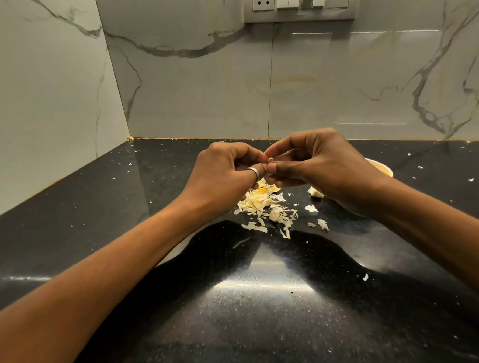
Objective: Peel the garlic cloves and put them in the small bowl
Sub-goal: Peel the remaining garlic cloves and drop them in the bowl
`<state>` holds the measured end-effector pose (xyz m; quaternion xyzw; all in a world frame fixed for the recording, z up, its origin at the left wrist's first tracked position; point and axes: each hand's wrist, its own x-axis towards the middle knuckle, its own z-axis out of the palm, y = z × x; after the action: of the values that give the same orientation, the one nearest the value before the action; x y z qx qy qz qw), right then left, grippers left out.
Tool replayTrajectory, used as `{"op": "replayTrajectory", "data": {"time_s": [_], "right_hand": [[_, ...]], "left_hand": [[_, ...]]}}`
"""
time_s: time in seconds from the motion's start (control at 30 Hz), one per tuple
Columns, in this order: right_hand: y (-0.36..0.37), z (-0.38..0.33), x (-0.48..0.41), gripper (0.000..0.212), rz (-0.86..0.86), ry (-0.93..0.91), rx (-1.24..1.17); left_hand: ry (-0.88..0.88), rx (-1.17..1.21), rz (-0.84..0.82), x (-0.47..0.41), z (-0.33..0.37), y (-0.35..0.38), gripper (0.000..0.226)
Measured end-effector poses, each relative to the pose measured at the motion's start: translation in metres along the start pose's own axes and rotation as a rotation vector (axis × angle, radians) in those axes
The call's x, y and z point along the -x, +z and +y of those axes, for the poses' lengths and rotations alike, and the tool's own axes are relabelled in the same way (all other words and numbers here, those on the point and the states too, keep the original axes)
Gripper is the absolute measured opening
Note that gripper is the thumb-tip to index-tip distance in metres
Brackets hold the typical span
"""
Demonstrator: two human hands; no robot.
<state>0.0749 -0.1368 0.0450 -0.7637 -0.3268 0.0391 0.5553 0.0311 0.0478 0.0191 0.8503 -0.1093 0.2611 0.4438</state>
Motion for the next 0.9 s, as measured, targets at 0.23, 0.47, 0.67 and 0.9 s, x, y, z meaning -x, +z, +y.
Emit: {"op": "replayTrajectory", "data": {"time_s": [0.23, 0.47, 0.67, 0.9], "right_hand": [[0.001, 0.007, -0.001, 0.012, 0.139, -0.119, 0.293], [0.004, 0.009, -0.001, 0.010, 0.164, -0.112, 0.311], [0.008, 0.011, 0.000, 0.007, 0.160, -0.109, 0.312], [0.014, 0.012, 0.002, 0.008, 0.156, -0.046, 0.231]], "left_hand": [[-0.071, 0.070, -0.037, 0.000, 0.001, 0.001, 0.006], [-0.072, 0.065, -0.045, 0.001, 0.001, 0.001, 0.008], [-0.082, 0.013, -0.048, 0.002, -0.001, 0.006, 0.010], [0.017, -0.152, -0.006, 0.007, 0.003, 0.009, 0.011]]}}
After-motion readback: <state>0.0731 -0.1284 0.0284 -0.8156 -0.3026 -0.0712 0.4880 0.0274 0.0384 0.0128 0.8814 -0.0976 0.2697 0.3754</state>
